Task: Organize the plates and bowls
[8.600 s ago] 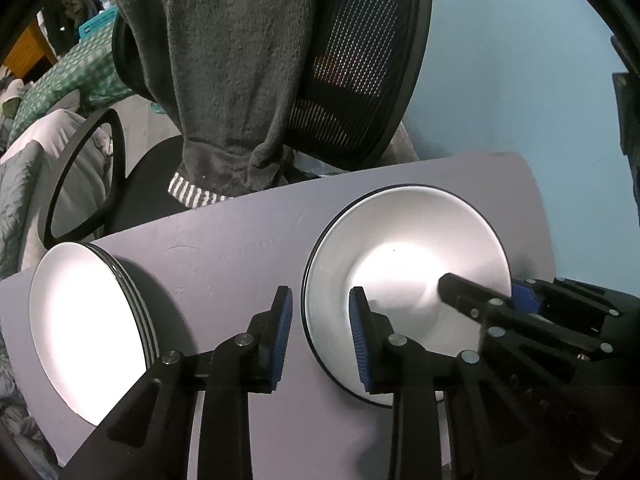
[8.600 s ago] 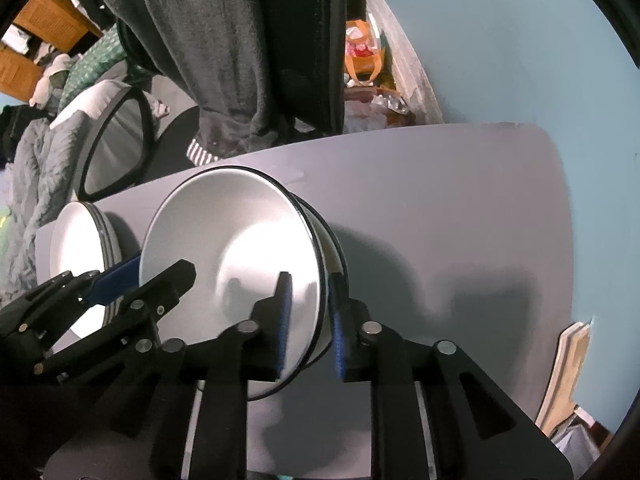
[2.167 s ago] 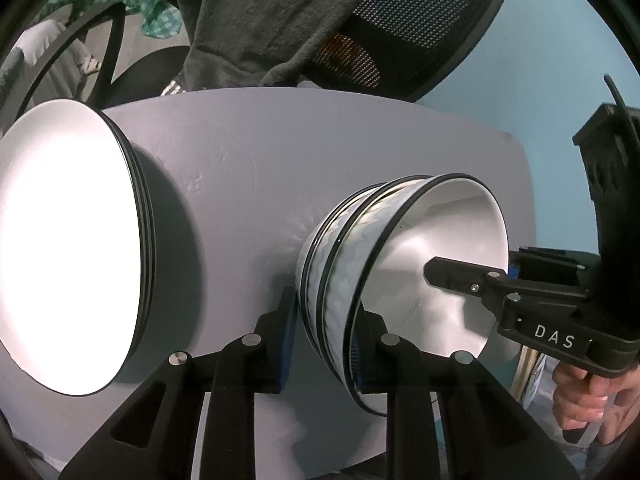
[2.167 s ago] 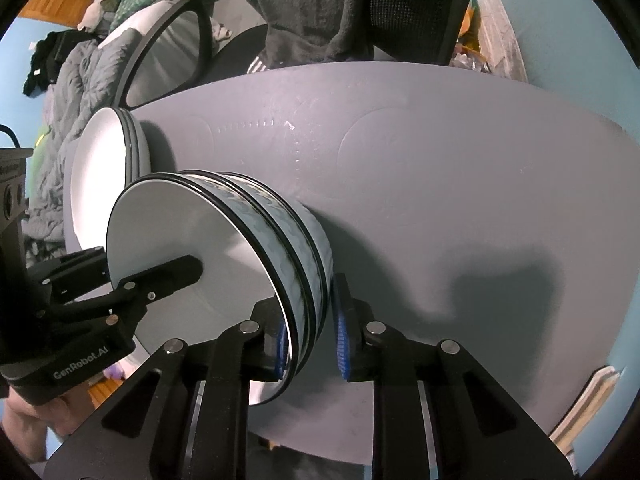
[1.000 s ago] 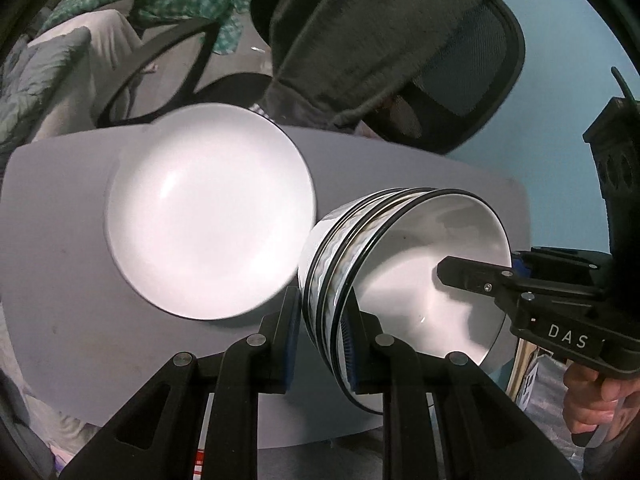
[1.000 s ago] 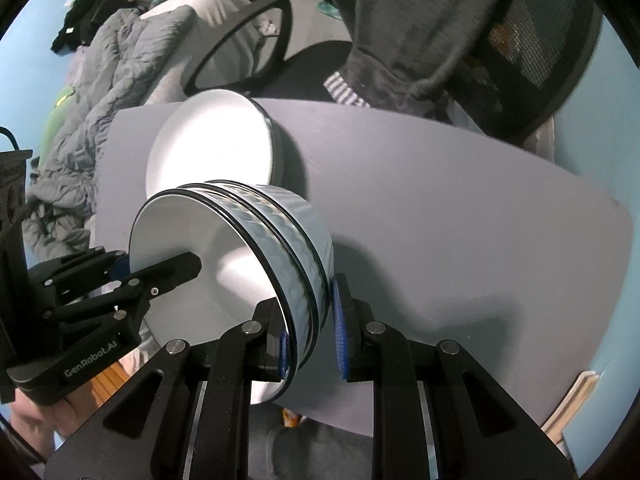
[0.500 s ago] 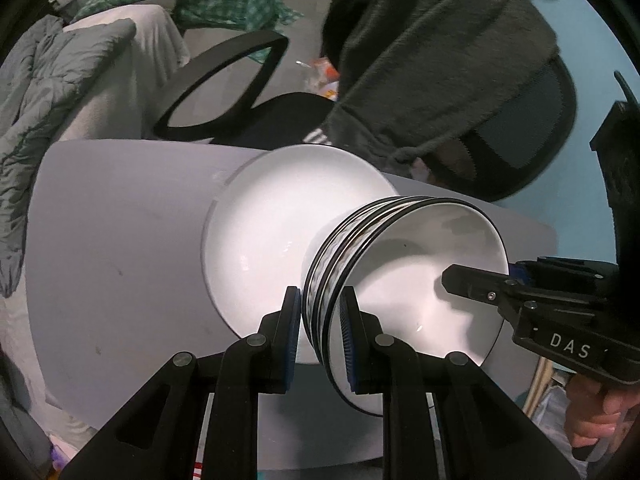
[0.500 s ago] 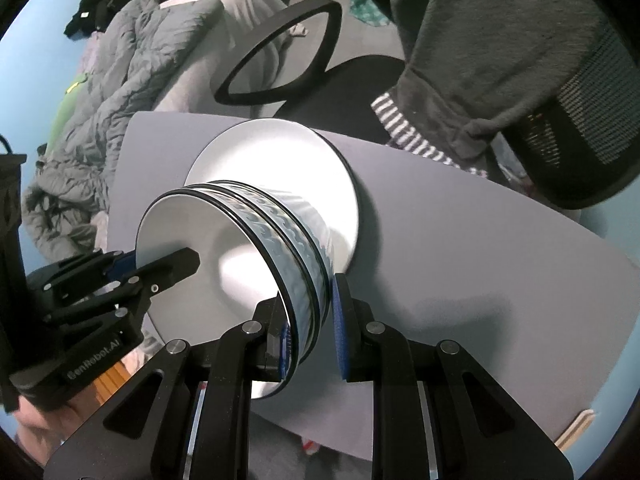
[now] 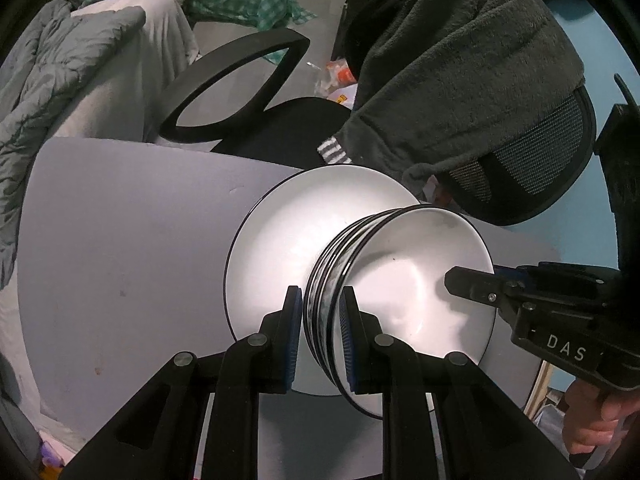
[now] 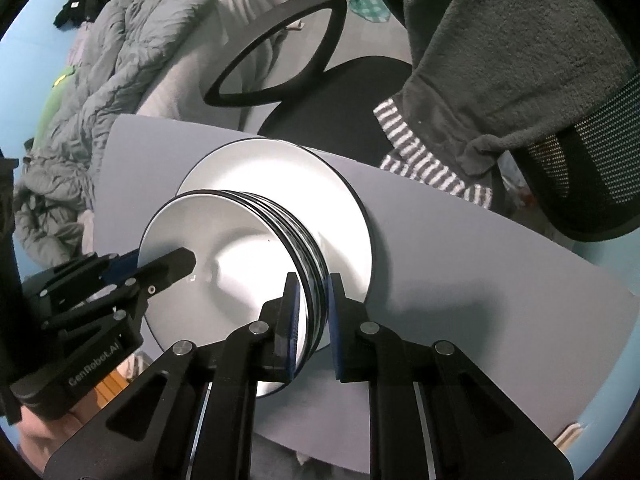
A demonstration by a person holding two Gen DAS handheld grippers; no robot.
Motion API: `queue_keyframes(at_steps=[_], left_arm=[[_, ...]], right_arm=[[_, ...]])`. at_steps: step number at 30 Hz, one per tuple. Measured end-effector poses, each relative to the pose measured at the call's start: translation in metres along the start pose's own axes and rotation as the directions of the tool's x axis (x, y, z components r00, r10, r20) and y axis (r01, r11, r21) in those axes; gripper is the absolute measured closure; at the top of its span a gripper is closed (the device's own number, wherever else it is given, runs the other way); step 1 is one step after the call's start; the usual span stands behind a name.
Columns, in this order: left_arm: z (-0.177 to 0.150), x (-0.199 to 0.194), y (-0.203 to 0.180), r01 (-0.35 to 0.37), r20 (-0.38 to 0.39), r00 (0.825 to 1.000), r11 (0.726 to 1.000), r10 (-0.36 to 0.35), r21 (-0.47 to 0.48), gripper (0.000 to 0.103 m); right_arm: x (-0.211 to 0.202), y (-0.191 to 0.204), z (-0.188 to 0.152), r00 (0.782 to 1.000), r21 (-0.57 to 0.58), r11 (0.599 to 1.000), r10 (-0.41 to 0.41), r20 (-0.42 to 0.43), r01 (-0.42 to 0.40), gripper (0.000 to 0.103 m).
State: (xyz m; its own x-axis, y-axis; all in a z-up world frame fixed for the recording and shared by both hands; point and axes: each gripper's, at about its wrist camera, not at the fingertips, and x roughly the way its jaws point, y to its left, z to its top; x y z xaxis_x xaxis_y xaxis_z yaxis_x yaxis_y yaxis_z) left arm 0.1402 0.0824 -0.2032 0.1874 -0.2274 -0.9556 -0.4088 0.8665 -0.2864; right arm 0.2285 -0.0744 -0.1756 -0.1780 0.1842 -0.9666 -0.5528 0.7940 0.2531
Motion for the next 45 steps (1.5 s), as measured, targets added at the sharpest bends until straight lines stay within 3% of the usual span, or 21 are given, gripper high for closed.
queue_keyframes(at_steps=[8,12,15,19,25,29,33,40,45], left_arm=[[-0.004,0.006,0.001,0.013,-0.043,0.999,1.0,-0.014,-0.008,0.084],[-0.01,-0.001,0.0,-0.028,-0.013,1.0,1.0,0.028,-0.006,0.075],[-0.013,-0.011,0.002,-0.064,0.01,0.998,0.998,0.064,-0.014,0.066],[-0.02,-0.034,0.002,-0.085,0.059,0.994,0.996,0.087,-0.037,0.056],[-0.038,-0.08,-0.01,-0.103,0.161,0.981,0.994,0.109,-0.046,0.044],[-0.052,-0.109,-0.025,-0.102,0.225,0.969,0.995,0.105,-0.023,0.042],[-0.065,-0.136,-0.04,-0.095,0.278,0.956,0.995,0.092,-0.002,0.037],[-0.089,-0.184,-0.055,-0.146,0.383,0.917,0.987,0.108,0.071,0.032],[-0.104,-0.213,-0.051,-0.126,0.431,0.899,0.988,0.078,0.085,0.031]], right_arm=[[0.006,-0.001,-0.003,1.0,-0.018,1.0,-0.007,-0.019,0.007,0.087],[-0.001,-0.001,-0.007,1.0,-0.027,1.0,-0.011,0.014,0.011,0.085],[-0.008,0.002,-0.011,0.997,-0.055,0.997,-0.057,0.043,0.059,0.07],[-0.029,0.004,-0.017,0.989,-0.057,0.993,-0.097,0.115,0.105,0.06],[-0.077,0.012,-0.035,0.958,-0.056,0.986,-0.141,0.249,0.16,0.048],[-0.108,0.021,-0.051,0.934,-0.057,0.981,-0.16,0.32,0.188,0.043],[-0.134,0.029,-0.068,0.912,-0.045,0.978,-0.172,0.372,0.203,0.042],[-0.179,0.045,-0.099,0.86,0.009,0.977,-0.193,0.473,0.214,0.036],[-0.204,0.056,-0.119,0.822,0.059,0.976,-0.209,0.53,0.21,0.035]])
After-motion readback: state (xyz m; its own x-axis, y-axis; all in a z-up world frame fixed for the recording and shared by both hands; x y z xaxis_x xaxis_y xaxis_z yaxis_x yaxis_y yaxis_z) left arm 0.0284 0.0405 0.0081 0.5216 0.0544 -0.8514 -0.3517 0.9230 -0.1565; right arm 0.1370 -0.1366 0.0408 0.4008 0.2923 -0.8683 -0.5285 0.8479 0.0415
